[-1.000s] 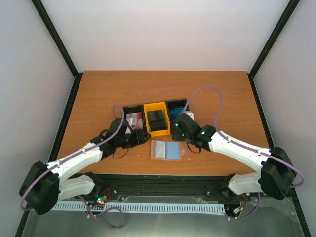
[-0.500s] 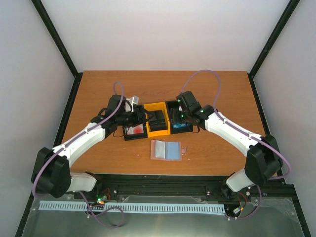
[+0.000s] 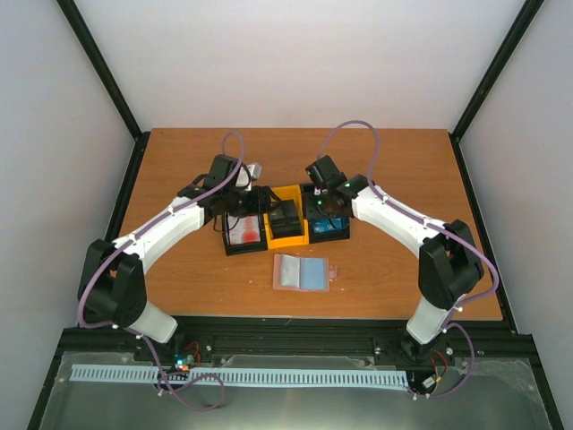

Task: Put the credit cards into the card holder
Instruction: Move the storage box to the center of the board.

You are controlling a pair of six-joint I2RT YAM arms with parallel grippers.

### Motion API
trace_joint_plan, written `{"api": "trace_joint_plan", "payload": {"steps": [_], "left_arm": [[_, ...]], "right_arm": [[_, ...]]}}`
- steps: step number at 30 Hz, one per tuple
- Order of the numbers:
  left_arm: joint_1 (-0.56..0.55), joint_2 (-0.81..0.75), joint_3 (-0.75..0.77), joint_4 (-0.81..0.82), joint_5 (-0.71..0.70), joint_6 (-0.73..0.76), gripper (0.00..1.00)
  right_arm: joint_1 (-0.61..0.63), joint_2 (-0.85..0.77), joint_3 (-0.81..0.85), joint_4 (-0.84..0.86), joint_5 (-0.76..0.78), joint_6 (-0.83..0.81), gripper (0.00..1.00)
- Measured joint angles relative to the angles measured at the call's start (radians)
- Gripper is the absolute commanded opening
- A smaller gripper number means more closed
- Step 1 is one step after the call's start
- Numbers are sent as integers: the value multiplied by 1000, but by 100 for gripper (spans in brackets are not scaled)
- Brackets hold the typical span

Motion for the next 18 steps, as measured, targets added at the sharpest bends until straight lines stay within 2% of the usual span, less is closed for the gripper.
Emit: {"api": "trace_joint_plan", "payload": {"steps": [7, 14, 16, 18], "left_arm": [[24, -1, 1, -111, -185, -15, 66], [150, -106, -103, -219, -367, -114, 73], [185, -121, -127, -230, -379, -122, 72], [213, -105, -132, -235, -380, -122, 67]], "right_arm": [[4, 41, 48, -5, -65, -103, 58], [14, 42, 68, 2, -112, -134, 58], [14, 43, 74, 1, -108, -135, 58], [14, 43, 83, -6, -93, -136, 58]]}}
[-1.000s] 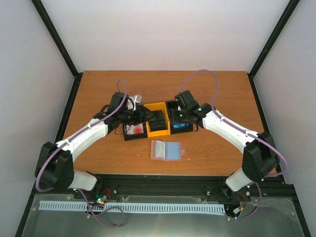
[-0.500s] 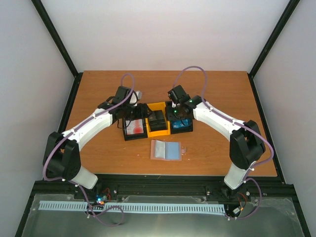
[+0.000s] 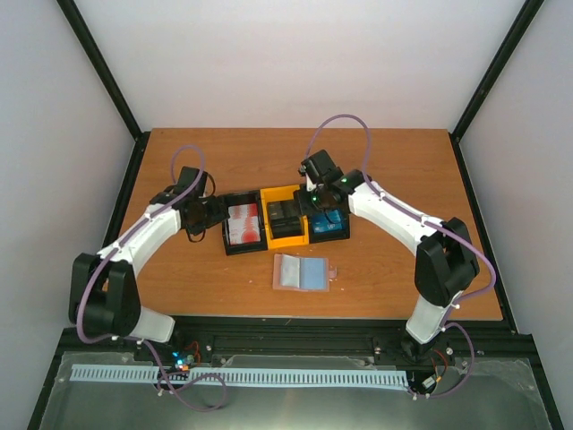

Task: Put the credit cards into the card holder
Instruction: Move the storage box to the center of the board.

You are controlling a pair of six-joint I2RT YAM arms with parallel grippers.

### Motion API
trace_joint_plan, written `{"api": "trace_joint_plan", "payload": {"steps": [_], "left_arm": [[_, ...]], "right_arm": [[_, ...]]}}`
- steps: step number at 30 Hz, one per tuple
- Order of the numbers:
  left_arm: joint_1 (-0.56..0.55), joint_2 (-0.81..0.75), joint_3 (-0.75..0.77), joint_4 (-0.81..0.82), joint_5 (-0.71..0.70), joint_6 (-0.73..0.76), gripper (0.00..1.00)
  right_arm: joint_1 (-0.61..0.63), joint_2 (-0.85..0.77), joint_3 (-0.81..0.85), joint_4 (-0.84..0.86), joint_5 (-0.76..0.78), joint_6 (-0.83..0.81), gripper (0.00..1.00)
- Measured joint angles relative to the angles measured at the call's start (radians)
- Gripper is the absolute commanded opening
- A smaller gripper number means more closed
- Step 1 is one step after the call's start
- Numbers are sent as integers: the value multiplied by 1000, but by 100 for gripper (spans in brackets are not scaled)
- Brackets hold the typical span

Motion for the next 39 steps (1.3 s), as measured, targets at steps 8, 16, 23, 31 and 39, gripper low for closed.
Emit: {"api": "trace_joint_plan", "payload": {"steps": [8, 16, 23, 31, 39], "left_arm": [[26, 170, 61, 26, 12, 43, 51], [32, 317, 229, 85, 12, 163, 45], [37, 433, 342, 105, 44, 250, 42], [41, 533, 442, 136, 180, 322, 42], [31, 671, 571, 174, 396, 346, 43]], "right_arm": [[-5, 0, 23, -16, 38, -11, 58], [-25, 0, 23, -26, 58, -18, 58], [-63, -5, 23, -39, 61, -28, 58], [-105, -22, 23, -42, 65, -43, 58], [-186, -37, 7, -45, 3, -92, 58]]}}
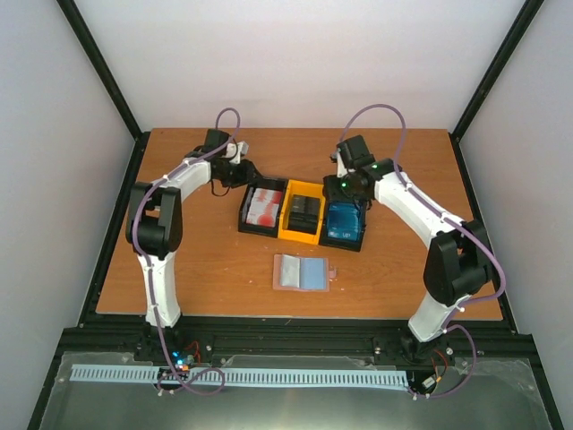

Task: Put the credit cards into the card holder
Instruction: Move the storage box to the center of the board.

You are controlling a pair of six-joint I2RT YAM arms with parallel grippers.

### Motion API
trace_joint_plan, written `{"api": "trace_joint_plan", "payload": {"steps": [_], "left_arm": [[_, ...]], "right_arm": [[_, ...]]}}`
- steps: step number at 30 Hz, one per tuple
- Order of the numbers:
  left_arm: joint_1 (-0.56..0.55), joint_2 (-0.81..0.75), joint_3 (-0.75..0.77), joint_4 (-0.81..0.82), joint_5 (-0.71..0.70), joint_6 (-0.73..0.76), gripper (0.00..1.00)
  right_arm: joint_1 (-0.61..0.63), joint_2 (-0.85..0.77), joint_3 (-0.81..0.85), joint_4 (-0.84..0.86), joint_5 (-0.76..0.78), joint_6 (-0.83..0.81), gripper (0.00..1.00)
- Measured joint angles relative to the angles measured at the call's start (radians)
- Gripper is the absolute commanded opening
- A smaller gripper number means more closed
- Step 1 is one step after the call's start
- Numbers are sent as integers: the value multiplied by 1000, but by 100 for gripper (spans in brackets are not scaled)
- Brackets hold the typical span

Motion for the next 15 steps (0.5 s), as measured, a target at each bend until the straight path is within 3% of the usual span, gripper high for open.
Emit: {"api": "trace_joint_plan", "payload": {"steps": [5, 8, 12, 15], "left_arm": [[-23, 107, 130, -3, 96, 18, 43], [-42, 163, 200, 0, 145, 21, 43], [-62, 192, 220, 18, 216, 16, 43], [-77, 195, 220, 22, 246, 0, 49]], "right_arm": [[-76, 0, -8, -13, -90, -75, 58], [-76, 0, -8, -15, -155, -113, 53], [-62, 2, -6, -17, -217, -151, 51], [-49, 19, 11, -29, -244, -185, 50]]}}
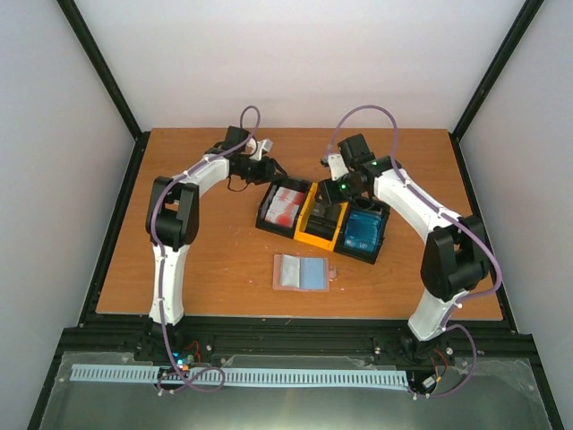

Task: Put the credit cards into the card holder
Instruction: Move the storage box to the center of the board, then pick up the credit card from the storage box.

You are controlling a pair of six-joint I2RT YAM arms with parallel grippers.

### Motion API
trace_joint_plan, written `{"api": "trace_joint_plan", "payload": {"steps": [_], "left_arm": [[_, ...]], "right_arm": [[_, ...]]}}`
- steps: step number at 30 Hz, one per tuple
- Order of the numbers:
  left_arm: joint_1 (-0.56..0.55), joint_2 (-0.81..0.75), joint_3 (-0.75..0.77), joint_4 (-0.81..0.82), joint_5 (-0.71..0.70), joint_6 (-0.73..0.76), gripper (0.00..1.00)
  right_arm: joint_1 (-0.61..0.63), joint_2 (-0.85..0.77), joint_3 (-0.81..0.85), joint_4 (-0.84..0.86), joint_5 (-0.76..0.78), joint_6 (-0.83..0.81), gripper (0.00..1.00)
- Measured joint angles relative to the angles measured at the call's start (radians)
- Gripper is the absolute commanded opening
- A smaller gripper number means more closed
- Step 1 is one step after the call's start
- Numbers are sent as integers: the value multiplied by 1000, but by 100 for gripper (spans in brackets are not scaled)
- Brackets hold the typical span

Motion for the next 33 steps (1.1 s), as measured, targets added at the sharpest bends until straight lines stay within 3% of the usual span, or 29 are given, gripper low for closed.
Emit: {"api": "trace_joint_plan", "payload": {"steps": [3, 6, 8, 17, 22, 33], "left_arm": [[-7, 0, 5, -2, 2, -16, 55], [-7, -2, 15, -13, -15, -23, 59], [-7, -13, 17, -29, -41, -26, 60], [-5, -169, -68, -53, -132, -28, 60], [-5, -249, -169, -48, -154, -28, 54], [-5, -261, -319, -47, -178, -30, 52]], "right_arm": [[19, 43, 27, -19, -17, -41, 45], [42, 97, 58, -45, -17, -83, 33], [56, 135, 74, -69, -10, -107, 32], [90, 255, 125, -161, 60, -160, 40], [101, 288, 136, -175, 99, -185, 41], [116, 324, 135, -177, 160, -228, 50]]}}
